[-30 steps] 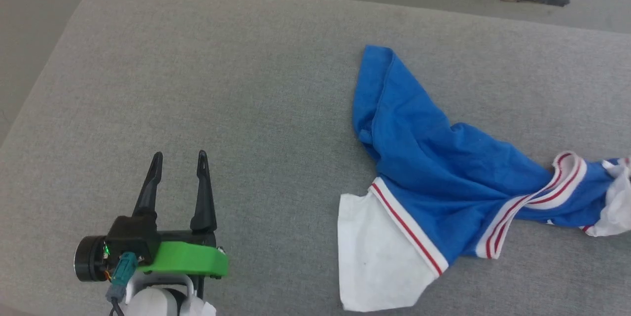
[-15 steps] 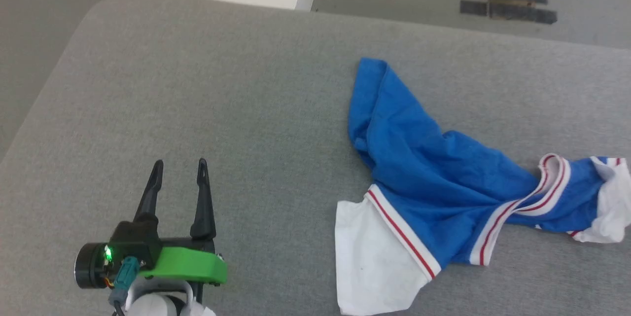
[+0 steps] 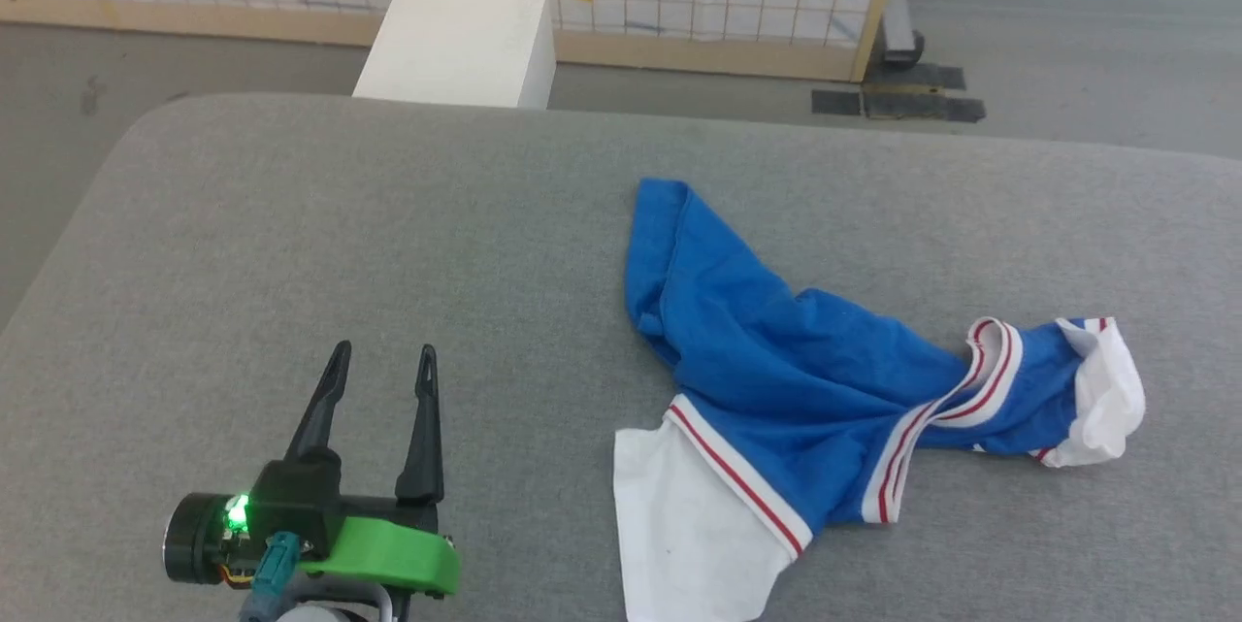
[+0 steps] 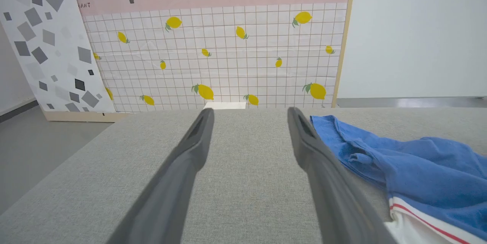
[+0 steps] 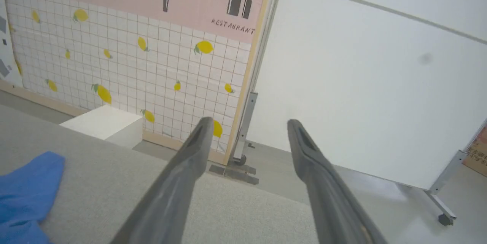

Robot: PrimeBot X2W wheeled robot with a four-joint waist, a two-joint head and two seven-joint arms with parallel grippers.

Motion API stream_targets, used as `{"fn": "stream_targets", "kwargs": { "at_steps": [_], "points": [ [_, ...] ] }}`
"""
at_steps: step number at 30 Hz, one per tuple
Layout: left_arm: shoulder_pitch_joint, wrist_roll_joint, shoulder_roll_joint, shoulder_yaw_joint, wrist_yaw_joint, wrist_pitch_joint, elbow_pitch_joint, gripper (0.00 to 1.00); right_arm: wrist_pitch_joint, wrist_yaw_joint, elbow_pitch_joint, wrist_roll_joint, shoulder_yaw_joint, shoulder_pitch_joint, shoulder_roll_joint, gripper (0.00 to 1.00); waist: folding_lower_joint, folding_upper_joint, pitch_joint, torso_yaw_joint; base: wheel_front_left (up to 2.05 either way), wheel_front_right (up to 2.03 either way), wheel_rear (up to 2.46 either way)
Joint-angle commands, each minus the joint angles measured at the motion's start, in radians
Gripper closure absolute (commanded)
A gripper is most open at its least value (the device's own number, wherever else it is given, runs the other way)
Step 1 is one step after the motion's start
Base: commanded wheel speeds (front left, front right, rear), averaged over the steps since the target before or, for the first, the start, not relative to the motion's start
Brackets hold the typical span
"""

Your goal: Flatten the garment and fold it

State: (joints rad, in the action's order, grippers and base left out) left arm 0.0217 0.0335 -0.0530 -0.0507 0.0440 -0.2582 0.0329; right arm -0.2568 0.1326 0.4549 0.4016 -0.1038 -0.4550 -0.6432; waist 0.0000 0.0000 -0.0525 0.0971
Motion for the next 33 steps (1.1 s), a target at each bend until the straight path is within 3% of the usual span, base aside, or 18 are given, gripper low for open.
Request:
{"fn": "stream_targets", "kwargs": {
  "at_steps": [1,5,8,13,20,24,28,33],
  "points": [
    [0.008,-0.007,0.002,-0.004,0.008,-0.004,0.004,0.00,-0.004,-0.002,-0.071,-0.060,0.061,0.068,0.066,0.00,0.0000,0.0000,0.018,-0.018,0.00,0.00,0.00],
    [0.005,-0.020,0.000,-0.023,0.020,-0.004,0.002,0.00,-0.005,-0.002,-0.325,-0.222,0.240,0.220,0.261,0.00,0.0000,0.0000,0.030,-0.021,0.00,0.00,0.00],
    [0.001,-0.032,-0.008,-0.054,0.033,-0.004,-0.011,0.00,-0.005,-0.002,-0.488,-0.284,0.299,0.312,0.393,0.00,0.0000,0.0000,0.042,-0.022,0.00,0.00,0.00],
    [-0.025,-0.070,-0.049,-0.142,0.059,-0.004,-0.061,0.00,-0.005,-0.002,-0.590,-0.301,0.294,0.423,0.510,0.00,0.0000,0.0000,0.051,-0.019,0.00,0.00,0.00],
    [-0.087,-0.118,-0.119,-0.275,0.080,0.002,-0.195,0.00,-0.005,-0.002,-0.563,-0.268,0.238,0.525,0.554,0.00,0.0000,0.0000,0.047,-0.025,0.00,0.00,0.00],
    [-0.142,-0.131,-0.157,-0.401,0.085,0.081,-0.257,0.00,-0.005,-0.002,-0.540,-0.277,0.223,0.552,0.560,0.00,0.0000,0.0000,0.039,-0.030,0.00,0.00,0.00],
    [-0.225,-0.072,-0.216,-0.594,0.086,0.213,-0.267,0.00,-0.005,-0.002,-0.506,-0.290,0.208,0.563,0.554,0.00,0.0000,0.0000,0.022,-0.034,0.00,0.00,0.00],
    [-0.353,0.096,-0.315,-0.855,0.086,0.453,-0.207,0.00,-0.005,-0.002,-0.488,-0.310,0.205,0.556,0.550,0.00,0.0000,0.0000,-0.005,-0.039,0.00,0.00,0.00]
  ]
}}
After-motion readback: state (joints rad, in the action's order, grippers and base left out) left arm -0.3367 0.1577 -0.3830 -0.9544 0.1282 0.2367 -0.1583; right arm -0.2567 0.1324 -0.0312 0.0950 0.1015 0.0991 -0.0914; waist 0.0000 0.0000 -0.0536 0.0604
